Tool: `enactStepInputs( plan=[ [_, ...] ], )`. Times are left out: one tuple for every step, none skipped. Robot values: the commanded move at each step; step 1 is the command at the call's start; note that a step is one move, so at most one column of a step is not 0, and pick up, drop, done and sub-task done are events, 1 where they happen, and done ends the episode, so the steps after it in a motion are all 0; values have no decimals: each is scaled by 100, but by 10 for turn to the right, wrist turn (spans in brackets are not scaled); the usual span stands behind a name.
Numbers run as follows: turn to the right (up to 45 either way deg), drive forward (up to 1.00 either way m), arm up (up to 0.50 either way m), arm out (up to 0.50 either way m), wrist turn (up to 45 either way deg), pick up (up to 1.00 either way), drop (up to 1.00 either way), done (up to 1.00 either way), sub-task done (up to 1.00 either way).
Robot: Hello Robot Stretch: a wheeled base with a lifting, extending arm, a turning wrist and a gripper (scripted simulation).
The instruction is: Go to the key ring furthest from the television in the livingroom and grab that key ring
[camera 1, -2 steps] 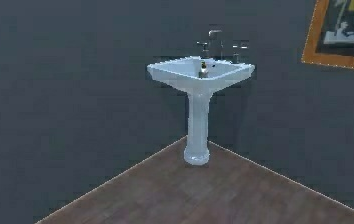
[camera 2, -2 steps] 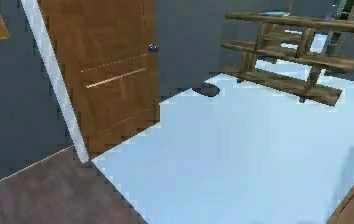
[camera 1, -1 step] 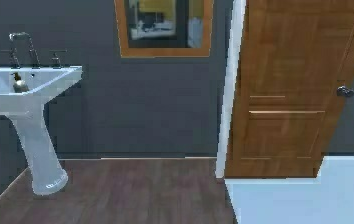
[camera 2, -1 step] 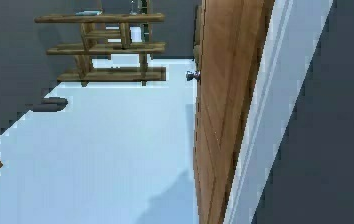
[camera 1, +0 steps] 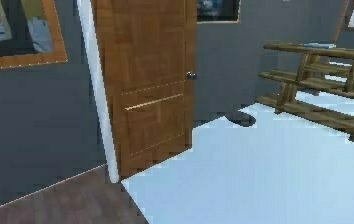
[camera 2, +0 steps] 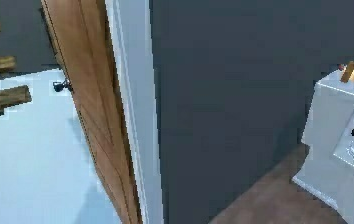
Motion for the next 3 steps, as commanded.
enactStepInputs(
  plan=[
    [0,35,0,0,0,0,0,0,0],
    [450,0,0,0,0,0,0,0,0],
    [120,0,0,0,0,0,0,0,0]
  ],
)
